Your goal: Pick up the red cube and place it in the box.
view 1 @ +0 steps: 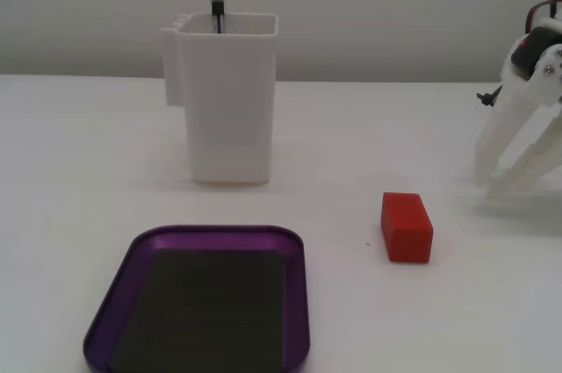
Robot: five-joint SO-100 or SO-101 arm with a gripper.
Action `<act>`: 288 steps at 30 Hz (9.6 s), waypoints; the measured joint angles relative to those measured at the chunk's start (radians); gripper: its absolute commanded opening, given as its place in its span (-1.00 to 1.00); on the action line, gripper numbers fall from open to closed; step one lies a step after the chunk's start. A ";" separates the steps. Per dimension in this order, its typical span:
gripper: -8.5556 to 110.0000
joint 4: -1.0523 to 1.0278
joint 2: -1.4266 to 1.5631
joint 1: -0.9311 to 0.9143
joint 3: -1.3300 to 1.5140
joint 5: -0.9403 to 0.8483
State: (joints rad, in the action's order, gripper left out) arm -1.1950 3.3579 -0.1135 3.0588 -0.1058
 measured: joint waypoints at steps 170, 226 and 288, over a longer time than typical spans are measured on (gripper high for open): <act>-0.86 -0.110 -2.381 0.394 -2.221 0.255; -0.62 -0.469 -1.832 0.307 -1.878 0.080; -0.86 0.051 0.003 0.055 0.017 -0.012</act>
State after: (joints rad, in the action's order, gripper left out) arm -1.1443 3.3610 -0.0583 3.0756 -0.1181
